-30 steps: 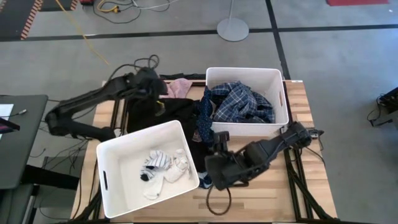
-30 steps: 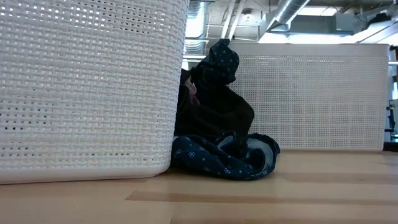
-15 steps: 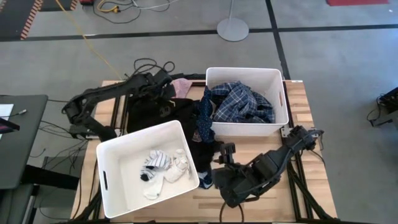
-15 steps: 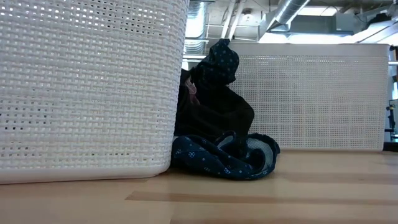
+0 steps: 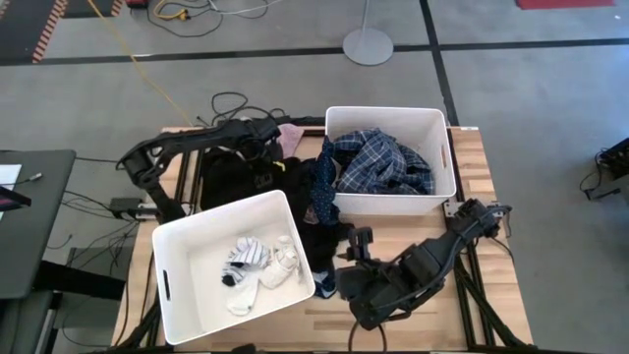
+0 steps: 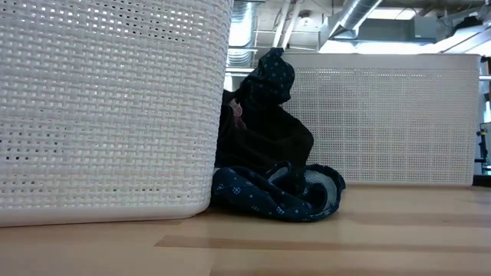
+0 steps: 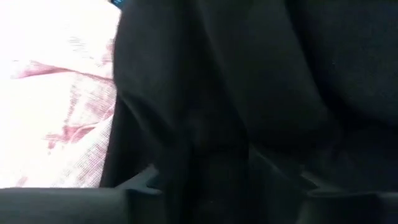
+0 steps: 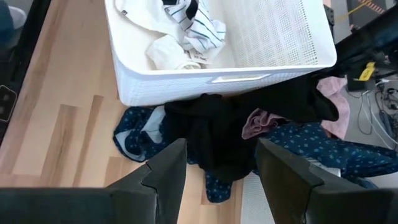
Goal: Sort clothes
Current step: Put the black jacket into the top laundry bin
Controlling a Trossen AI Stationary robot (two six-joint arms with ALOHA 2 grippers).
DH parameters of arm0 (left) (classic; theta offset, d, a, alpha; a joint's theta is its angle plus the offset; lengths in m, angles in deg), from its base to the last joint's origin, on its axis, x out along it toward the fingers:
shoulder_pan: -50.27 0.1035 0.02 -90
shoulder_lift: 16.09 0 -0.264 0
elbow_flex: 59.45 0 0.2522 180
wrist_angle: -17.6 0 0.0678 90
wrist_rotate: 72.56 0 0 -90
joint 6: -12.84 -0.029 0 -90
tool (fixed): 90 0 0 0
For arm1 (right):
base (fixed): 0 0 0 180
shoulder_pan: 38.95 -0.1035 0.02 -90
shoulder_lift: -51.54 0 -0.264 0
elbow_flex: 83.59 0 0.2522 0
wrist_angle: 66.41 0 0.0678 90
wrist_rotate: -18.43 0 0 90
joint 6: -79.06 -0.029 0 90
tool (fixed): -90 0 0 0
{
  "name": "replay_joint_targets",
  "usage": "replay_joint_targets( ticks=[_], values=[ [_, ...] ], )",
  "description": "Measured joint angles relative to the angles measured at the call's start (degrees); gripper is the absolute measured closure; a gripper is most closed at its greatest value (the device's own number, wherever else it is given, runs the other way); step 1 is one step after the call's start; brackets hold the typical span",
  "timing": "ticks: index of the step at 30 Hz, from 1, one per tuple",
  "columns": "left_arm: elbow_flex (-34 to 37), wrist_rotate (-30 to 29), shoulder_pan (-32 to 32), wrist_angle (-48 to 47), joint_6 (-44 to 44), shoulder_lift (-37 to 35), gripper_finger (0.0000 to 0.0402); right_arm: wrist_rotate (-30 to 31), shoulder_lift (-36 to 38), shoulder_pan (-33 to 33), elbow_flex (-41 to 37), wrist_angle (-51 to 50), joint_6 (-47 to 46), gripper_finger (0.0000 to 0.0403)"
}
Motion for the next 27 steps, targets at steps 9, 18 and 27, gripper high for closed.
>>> replay_joint_targets(
  ticks=[9,18,27],
  values=[
    [-0.4,1.9,-0.3,-1.4,-3.5,0.2,0.0394,0.0,0.0,0.0,0.0,0.0,0.0,0.0193],
    [-5.1,2.9,-3.6,-2.2,-3.7,-12.1,0.0399,0.6,0.0,0.2,0.0,-0.4,0.0,0.0208],
    [-8.4,4.6,-5.9,-2.3,-2.1,-26.2,0.04,5.4,0.0,1.0,0.0,-1.6,0.1,0.0213]
  ],
)
